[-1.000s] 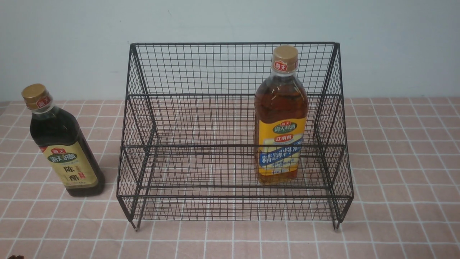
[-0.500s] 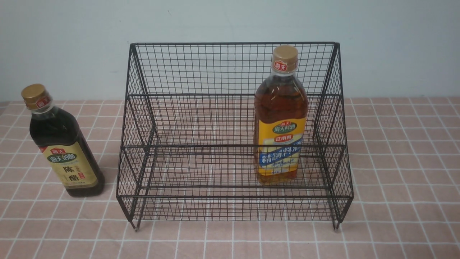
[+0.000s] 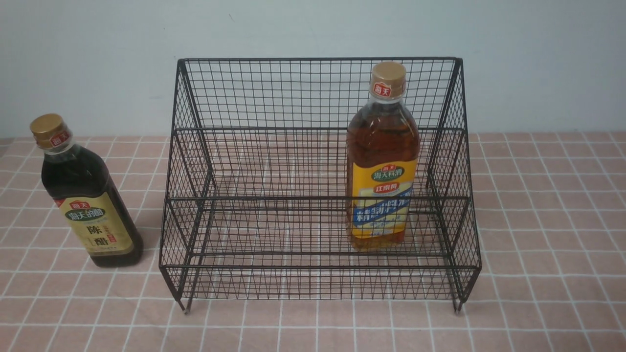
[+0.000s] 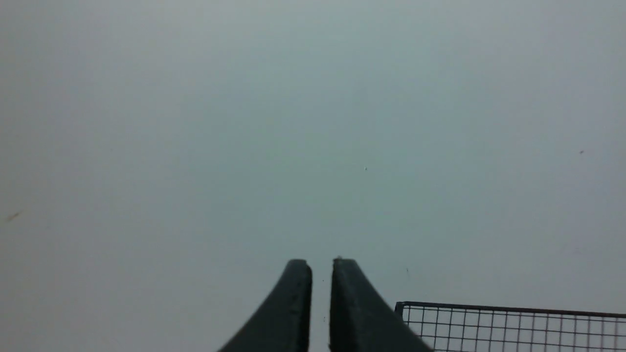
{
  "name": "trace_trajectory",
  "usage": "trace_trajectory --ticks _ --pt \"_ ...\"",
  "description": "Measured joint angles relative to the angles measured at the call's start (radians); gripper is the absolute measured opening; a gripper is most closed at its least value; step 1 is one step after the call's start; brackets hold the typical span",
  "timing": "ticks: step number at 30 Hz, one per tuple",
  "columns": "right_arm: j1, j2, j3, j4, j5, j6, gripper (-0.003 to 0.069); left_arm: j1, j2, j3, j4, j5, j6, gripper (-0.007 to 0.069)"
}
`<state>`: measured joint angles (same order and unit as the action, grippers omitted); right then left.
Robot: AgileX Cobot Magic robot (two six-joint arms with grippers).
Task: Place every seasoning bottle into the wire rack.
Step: Use the left arm to grab the condiment bottle closest to it
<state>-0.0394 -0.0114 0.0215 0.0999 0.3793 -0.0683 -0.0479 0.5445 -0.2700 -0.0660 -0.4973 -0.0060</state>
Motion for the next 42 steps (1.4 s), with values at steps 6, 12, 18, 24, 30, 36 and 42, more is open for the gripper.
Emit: trace_trajectory --ticks 6,12,18,24,30,36,42 --pt "0.000 0.000 0.000 0.000 0.000 0.000 -0.0015 0.000 0.278 -0.161 -0.067 -0.037 0.070 0.0265" --pt "0.000 0.000 0.000 0.000 0.000 0.000 -0.0015 0.000 0.505 -0.275 -0.262 -0.056 0.142 0.0535" --pt "0.000 0.000 0.000 0.000 0.000 0.000 -0.0015 0.000 0.642 -0.314 -0.295 -0.060 0.189 0.0640" --pt "0.000 0.000 0.000 0.000 0.000 0.000 -0.0015 0.000 0.752 -0.319 -0.300 -0.060 0.227 0.0644" --pt "0.000 0.000 0.000 0.000 0.000 0.000 -0.0015 0.000 0.824 -0.321 -0.342 -0.063 0.285 0.0624" --pt "0.000 0.000 0.000 0.000 0.000 0.000 -0.0015 0.000 0.875 -0.321 -0.371 -0.063 0.288 0.0488" --pt "0.000 0.000 0.000 -0.001 0.000 0.000 -0.0015 -0.001 0.874 -0.330 -0.374 -0.105 0.279 0.0309"
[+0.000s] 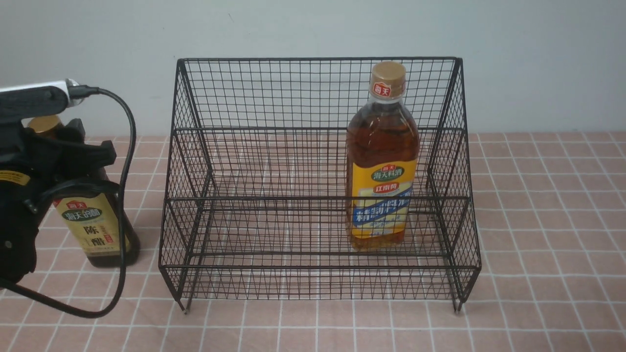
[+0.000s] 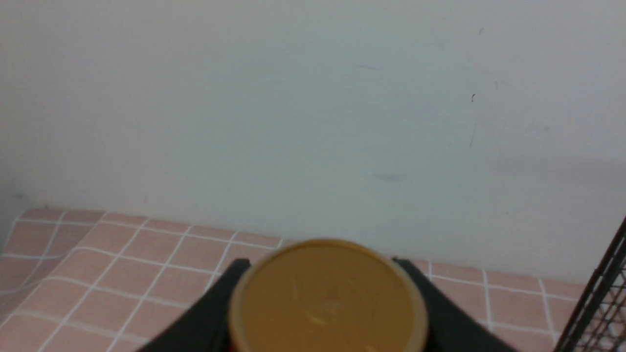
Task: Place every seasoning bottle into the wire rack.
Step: Use the left arm to grab the condiment bottle closest to it, then use the left arm to put the condiment bottle back on the shelf
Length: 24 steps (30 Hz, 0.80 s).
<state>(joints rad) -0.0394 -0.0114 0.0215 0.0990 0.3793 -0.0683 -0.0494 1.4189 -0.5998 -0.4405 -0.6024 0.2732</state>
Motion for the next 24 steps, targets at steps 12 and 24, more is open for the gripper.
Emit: trace_trajectory --ticks 12,24 --pt "0.000 0.000 0.000 0.001 0.000 0.000 -0.0015 0.000 -0.225 -0.092 0.025 0.171 0.026 0.0303" --pt "0.000 0.000 0.000 0.001 0.000 0.000 -0.0015 -0.038 -0.301 -0.457 0.055 0.427 -0.035 0.0302"
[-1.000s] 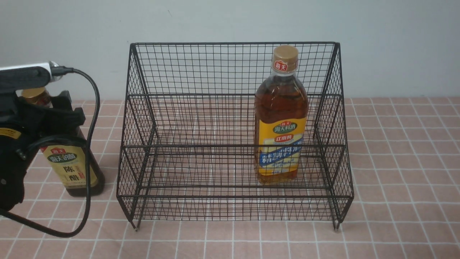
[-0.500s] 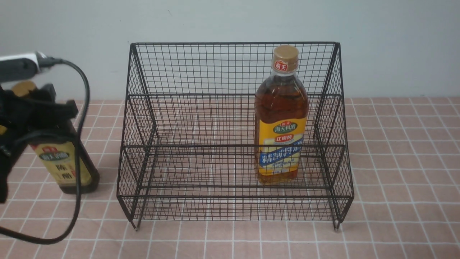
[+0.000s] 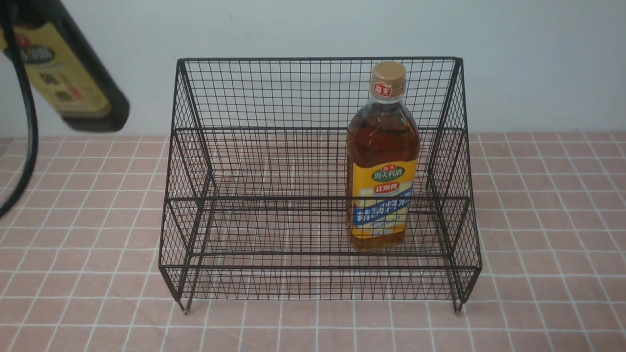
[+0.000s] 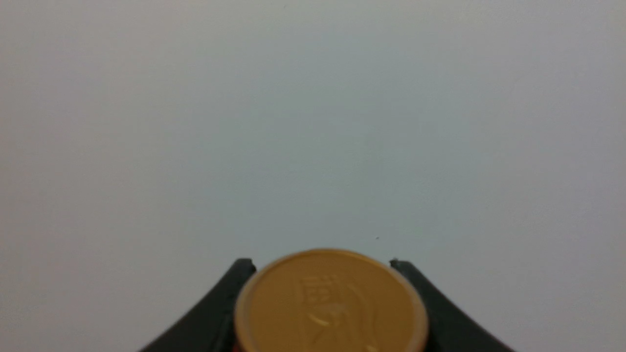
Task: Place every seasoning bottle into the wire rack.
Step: Use the left arm to put the condiment bottle back on the shelf
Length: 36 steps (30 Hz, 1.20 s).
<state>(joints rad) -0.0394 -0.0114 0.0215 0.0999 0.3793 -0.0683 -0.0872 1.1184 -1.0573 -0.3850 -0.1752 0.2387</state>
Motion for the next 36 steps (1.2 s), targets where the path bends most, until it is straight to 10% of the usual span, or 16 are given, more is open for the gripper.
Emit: trace_trajectory --ticks 10,22,36 --pt "0.000 0.000 0.000 0.000 0.000 0.000 -0.0015 -0.241 0.101 -0.077 0.002 -0.037 -0.065 0.0302" --pt "0.000 0.000 0.000 0.000 0.000 0.024 -0.0015 -0.263 0.321 -0.159 -0.049 -0.169 -0.035 0.0302" --pt "0.000 0.000 0.000 0.000 0.000 0.022 -0.0015 -0.264 0.368 -0.163 -0.491 -0.248 0.445 0.0302"
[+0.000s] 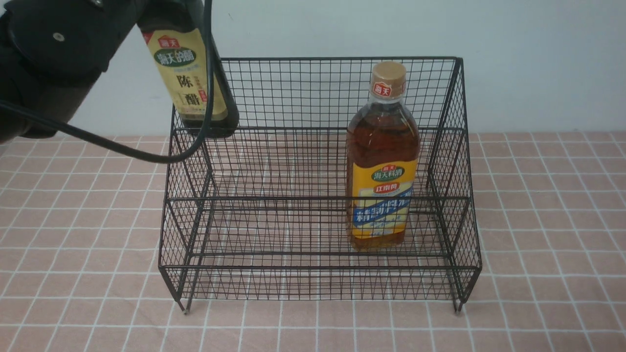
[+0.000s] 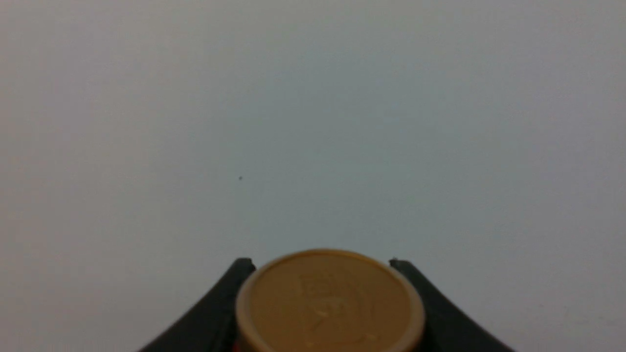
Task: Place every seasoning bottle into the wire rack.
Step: Use the left arm to put the condiment bottle back on the shelf
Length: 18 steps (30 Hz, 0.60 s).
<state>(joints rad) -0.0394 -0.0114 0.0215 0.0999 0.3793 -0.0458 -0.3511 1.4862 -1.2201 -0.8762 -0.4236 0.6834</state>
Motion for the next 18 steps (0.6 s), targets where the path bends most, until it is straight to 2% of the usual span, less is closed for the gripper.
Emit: trace_trajectory --ticks 4,10,18 --pt "0.000 0.000 0.000 0.000 0.000 0.000 -0.0015 0.000 0.001 0.000 -0.065 0.047 0.052 0.0301" --pt "0.000 0.000 0.000 0.000 0.000 -0.001 -0.0015 0.000 0.012 -0.001 -0.067 0.149 0.068 0.0301" --pt "0.000 0.000 0.000 0.000 0.000 -0.003 -0.0015 -0.001 0.103 -0.002 -0.067 0.178 0.070 0.0301"
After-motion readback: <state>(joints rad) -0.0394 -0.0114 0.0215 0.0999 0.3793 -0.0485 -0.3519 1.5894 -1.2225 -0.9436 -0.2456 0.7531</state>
